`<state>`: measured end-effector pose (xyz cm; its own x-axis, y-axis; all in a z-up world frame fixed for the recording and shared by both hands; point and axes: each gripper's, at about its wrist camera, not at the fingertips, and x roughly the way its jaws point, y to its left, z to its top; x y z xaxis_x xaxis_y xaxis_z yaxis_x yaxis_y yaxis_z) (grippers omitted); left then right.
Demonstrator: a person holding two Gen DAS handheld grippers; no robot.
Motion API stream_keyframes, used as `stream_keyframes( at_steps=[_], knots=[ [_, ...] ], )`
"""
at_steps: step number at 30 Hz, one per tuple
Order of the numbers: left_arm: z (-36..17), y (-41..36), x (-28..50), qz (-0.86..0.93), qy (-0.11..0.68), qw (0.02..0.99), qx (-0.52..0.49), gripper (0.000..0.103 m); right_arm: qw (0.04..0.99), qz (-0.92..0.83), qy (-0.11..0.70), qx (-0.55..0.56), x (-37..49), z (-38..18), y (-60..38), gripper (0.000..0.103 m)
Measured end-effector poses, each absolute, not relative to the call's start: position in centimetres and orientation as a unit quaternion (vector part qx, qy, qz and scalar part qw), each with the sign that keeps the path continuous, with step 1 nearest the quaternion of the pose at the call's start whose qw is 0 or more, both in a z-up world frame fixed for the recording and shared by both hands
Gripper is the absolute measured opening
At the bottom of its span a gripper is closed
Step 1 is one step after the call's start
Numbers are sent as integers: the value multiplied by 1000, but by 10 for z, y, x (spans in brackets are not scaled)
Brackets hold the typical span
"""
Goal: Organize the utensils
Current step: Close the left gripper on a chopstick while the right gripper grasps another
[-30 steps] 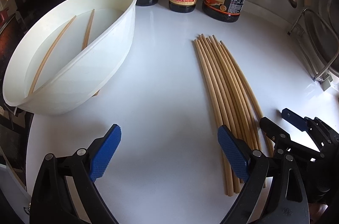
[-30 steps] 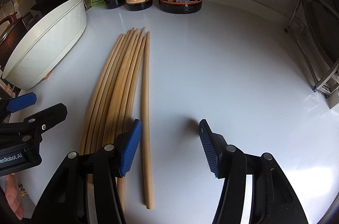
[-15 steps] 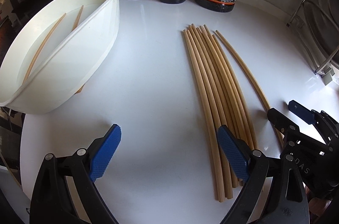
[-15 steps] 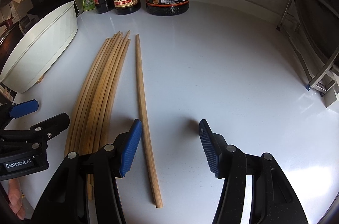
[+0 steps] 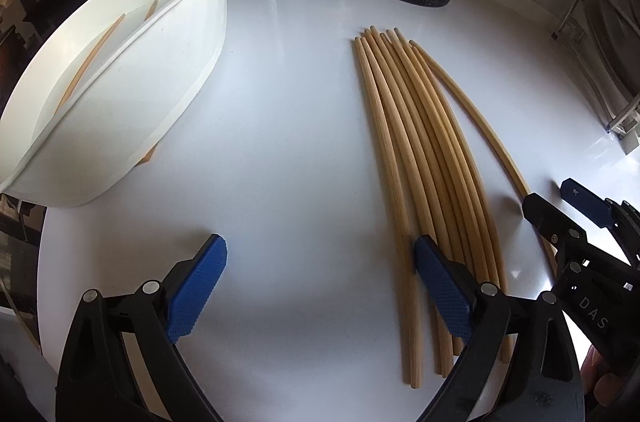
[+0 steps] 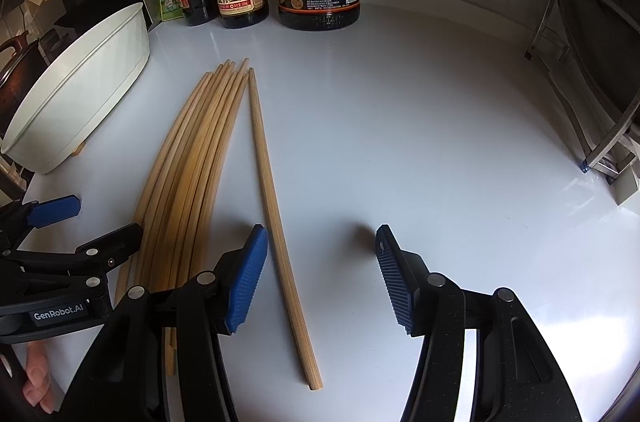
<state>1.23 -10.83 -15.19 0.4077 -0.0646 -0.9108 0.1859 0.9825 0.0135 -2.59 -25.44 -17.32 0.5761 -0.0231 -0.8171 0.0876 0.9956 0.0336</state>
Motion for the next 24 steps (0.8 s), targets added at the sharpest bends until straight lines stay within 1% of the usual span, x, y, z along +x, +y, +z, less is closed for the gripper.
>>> stream_keyframes(
  at_steps=[8, 10, 12, 14, 15, 17, 18, 19, 20, 21, 22, 23, 24],
  knots=[
    [-153, -105, 23, -64, 537, 839, 50, 94, 886, -20, 463, 13, -19, -173, -248, 54],
    [-152, -105, 25, -64, 537, 840, 49, 91, 885, -16, 465, 9, -17, -172, -248, 54],
    [-149, -107, 26, -66, 532, 842, 50, 82, 885, -12, 465, 6, -16, -172, -247, 54],
    [-147, -110, 26, -73, 528, 844, 54, 71, 886, -8, 464, 2, -17, -172, -246, 50],
    [-146, -112, 26, -77, 527, 845, 57, 68, 886, -8, 464, -1, -17, -172, -244, 49],
    [-144, -118, 25, -88, 523, 846, 65, 55, 885, -6, 465, -3, -16, -171, -243, 44],
    [-144, -120, 24, -93, 522, 845, 67, 52, 885, -4, 466, -5, -16, -171, -241, 42],
    [-143, -122, 23, -97, 521, 845, 69, 47, 884, -1, 467, -8, -15, -170, -239, 35],
    [-142, -124, 23, -102, 521, 845, 70, 39, 884, 2, 468, -12, -14, -170, -237, 25],
    [-142, -125, 22, -106, 520, 844, 72, 29, 883, 5, 468, -16, -13, -170, -234, 20],
    [-141, -126, 21, -110, 520, 844, 73, 24, 883, 7, 469, -22, -13, -169, -231, 10],
    [-141, -126, 21, -113, 521, 843, 73, 13, 883, 8, 469, -28, -14, -169, -228, 7],
    [-141, -127, 21, -116, 522, 842, 72, 8, 882, 7, 469, -34, -14, -170, -225, 6]
  ],
)
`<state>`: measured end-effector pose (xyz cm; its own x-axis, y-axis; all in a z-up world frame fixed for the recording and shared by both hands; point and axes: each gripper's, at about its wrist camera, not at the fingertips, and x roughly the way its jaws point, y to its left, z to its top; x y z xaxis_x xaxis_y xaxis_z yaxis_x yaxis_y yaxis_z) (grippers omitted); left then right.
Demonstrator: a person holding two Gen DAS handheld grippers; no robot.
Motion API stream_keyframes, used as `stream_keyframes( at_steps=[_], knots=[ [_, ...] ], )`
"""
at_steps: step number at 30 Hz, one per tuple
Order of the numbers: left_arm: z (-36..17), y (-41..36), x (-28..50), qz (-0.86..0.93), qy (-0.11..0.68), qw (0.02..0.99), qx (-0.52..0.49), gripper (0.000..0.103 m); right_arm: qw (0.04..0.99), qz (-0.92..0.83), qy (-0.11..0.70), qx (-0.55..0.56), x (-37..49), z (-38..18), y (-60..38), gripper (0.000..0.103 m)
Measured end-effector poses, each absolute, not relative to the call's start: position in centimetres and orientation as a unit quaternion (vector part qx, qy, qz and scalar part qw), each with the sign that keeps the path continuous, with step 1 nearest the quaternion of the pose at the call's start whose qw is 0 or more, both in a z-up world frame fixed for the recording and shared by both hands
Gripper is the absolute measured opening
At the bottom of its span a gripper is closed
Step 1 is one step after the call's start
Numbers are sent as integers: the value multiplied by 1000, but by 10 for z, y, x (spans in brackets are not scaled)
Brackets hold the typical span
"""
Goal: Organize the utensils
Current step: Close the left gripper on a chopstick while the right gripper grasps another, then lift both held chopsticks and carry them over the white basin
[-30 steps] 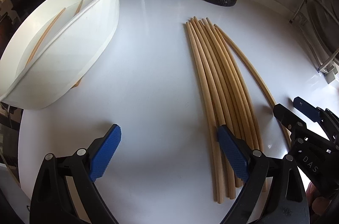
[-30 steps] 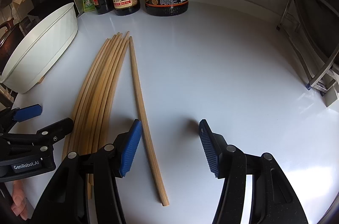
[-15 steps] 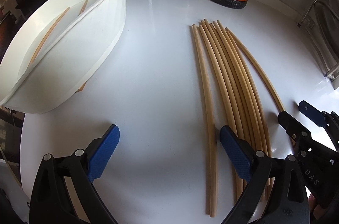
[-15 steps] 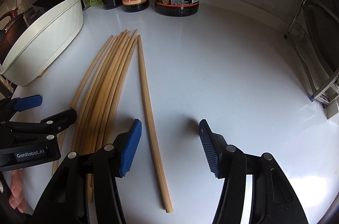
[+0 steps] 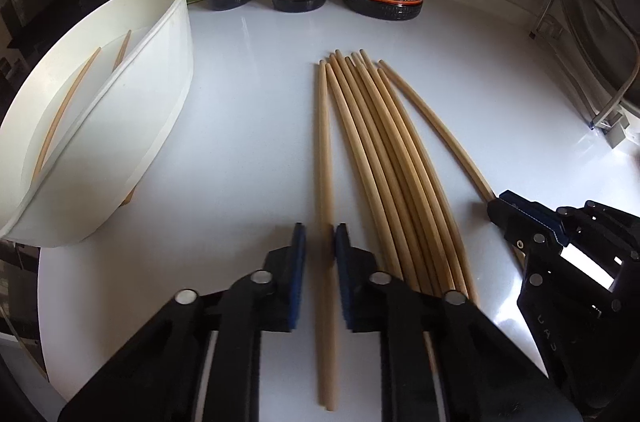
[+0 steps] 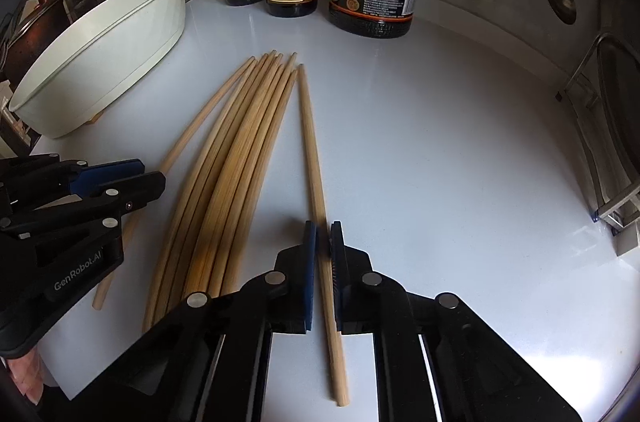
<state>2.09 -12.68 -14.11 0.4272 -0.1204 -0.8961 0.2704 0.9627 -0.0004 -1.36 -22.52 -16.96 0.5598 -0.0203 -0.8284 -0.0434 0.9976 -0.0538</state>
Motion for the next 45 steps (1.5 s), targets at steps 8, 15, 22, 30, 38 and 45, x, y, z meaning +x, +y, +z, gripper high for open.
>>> stream_keyframes(
  at_steps=[8, 15, 22, 30, 38, 45],
  knots=[
    [-134, -117, 23, -135, 541, 829, 44, 7, 881, 5, 473, 18, -17, -163, -236, 6],
    [-97, -109, 27, -155, 519, 840, 37, 7, 890, -4, 455, 28, -17, -125, -231, 6],
    [-46, -72, 44, -156, 483, 861, 20, 7, 906, -2, 423, 33, -7, -76, -203, 6],
    [-19, 5, 72, -125, 460, 879, 0, 7, 921, 34, 387, 21, 36, -32, -138, 6],
    [-31, 85, 107, -73, 477, 876, -3, 7, 915, 86, 393, 17, 98, -32, -57, 6],
    [-58, 118, 135, -59, 509, 859, 2, 7, 900, 96, 425, 17, 141, -55, -9, 6]
  ],
)
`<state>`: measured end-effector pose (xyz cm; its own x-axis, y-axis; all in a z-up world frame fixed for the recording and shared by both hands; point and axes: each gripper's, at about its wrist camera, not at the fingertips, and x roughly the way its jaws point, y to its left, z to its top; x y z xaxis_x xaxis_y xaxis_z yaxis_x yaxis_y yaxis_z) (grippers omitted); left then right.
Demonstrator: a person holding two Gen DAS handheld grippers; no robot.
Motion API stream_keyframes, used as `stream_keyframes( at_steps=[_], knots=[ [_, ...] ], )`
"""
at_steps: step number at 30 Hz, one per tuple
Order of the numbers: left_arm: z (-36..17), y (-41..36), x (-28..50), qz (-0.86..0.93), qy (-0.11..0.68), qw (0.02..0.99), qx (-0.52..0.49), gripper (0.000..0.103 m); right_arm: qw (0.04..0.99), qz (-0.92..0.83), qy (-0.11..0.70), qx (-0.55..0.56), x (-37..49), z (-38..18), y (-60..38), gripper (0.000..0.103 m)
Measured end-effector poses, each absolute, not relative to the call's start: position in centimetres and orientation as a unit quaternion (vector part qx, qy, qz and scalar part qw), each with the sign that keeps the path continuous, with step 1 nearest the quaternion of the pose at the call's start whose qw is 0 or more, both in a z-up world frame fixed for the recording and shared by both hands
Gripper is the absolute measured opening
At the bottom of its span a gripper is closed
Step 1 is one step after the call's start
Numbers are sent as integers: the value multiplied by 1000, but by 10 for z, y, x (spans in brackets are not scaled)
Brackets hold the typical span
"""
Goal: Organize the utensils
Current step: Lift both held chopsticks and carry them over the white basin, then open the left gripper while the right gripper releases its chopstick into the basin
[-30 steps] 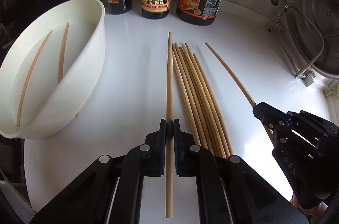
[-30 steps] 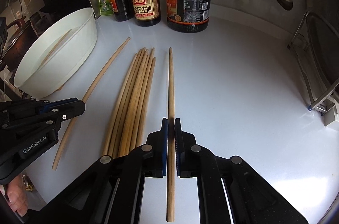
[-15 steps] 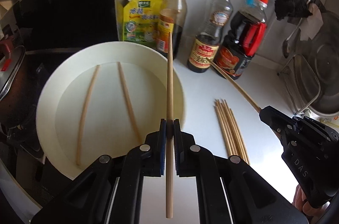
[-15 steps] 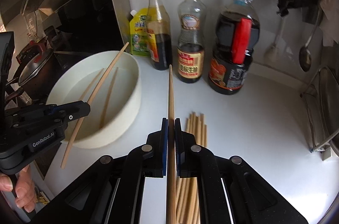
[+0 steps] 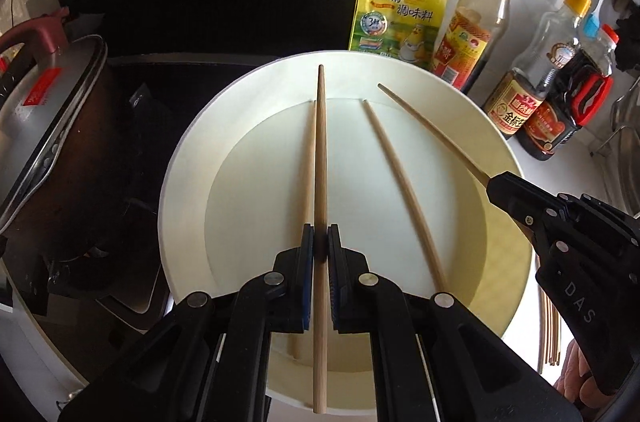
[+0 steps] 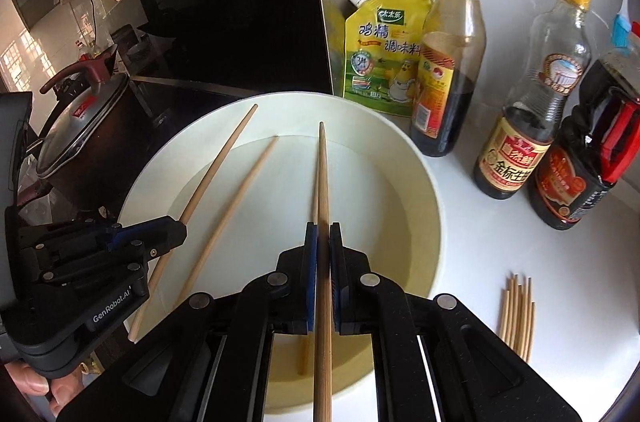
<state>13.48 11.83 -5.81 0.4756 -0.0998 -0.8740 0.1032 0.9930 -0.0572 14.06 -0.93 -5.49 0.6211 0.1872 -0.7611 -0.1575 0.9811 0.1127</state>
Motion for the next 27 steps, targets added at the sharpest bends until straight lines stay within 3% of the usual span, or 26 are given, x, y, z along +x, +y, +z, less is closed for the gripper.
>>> stream_keyframes(
  at_steps=[16, 19, 20, 21, 27],
  knots=[
    [-84, 134, 154, -66, 536, 842, -3, 9, 879, 76, 471, 20, 163, -84, 5, 7],
    [-80, 137, 154, -58, 529, 847, -4, 38, 883, 75, 464, 22, 162, -81, 5, 19],
    [-77, 138, 153, -53, 524, 850, -5, 53, 885, 72, 459, 20, 160, -79, 4, 20],
    [-74, 140, 152, -50, 518, 854, -7, 59, 886, 71, 457, 19, 158, -77, 4, 20],
    [-62, 152, 143, -33, 505, 862, -10, 68, 890, 69, 451, 21, 147, -71, 2, 28]
  ],
)
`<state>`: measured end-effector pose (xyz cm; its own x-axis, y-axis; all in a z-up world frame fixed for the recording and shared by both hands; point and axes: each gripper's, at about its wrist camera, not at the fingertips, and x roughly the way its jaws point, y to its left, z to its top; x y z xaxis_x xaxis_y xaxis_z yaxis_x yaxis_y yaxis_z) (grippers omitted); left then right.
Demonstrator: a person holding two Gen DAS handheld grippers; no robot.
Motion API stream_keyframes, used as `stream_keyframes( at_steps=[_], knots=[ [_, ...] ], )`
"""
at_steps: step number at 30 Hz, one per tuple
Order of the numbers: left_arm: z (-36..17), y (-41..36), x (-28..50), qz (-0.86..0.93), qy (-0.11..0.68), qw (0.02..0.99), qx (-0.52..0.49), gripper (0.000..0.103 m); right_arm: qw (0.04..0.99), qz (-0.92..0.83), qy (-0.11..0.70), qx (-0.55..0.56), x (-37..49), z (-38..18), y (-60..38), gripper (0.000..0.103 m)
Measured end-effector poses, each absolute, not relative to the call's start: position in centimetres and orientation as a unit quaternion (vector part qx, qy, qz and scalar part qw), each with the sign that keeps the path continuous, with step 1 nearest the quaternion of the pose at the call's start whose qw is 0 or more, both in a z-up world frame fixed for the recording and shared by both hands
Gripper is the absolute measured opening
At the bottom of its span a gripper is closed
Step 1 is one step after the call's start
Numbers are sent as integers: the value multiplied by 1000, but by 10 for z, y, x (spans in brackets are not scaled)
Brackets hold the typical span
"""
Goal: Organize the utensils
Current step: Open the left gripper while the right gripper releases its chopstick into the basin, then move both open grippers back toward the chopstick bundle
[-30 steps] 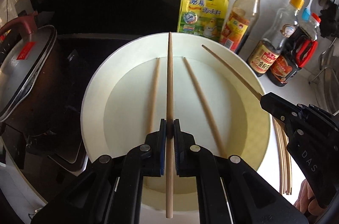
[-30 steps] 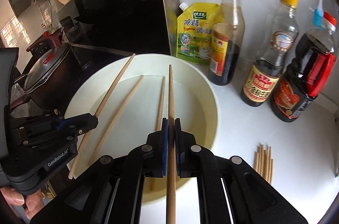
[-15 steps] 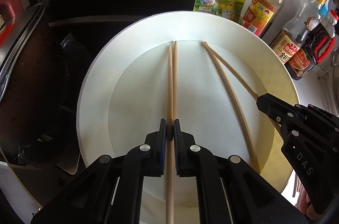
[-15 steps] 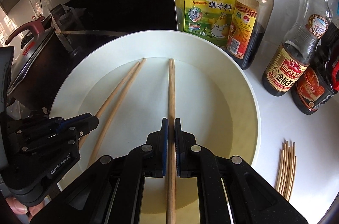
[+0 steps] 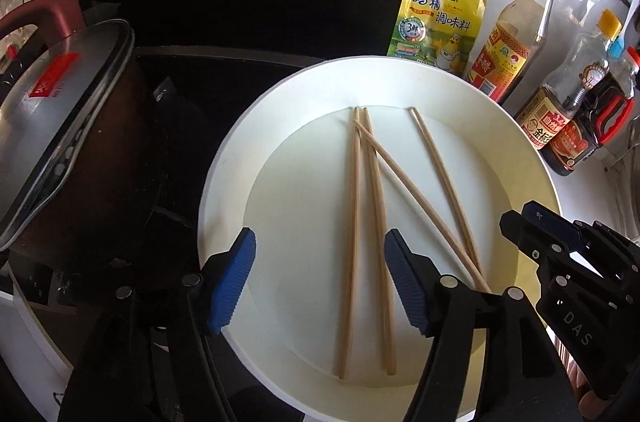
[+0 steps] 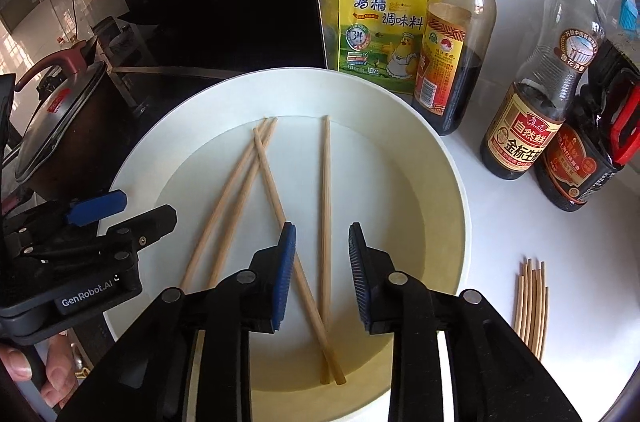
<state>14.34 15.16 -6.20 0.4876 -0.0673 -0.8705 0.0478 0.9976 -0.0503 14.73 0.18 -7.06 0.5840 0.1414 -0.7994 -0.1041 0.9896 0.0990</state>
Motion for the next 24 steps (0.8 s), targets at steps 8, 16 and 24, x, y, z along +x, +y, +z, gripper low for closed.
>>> stream_keyframes(
  at_steps=[8, 16, 24],
  knots=[
    [-54, 156, 123, -25, 498, 867, -13, 77, 894, 71, 441, 25, 128, -62, 0, 38],
    [-44, 156, 98, -16, 490, 871, -16, 82, 899, 62, 431, 34, 105, -53, -7, 38],
    [-32, 143, 74, -22, 481, 876, -18, 85, 902, 61, 426, 39, 74, -46, -17, 44]
  ],
)
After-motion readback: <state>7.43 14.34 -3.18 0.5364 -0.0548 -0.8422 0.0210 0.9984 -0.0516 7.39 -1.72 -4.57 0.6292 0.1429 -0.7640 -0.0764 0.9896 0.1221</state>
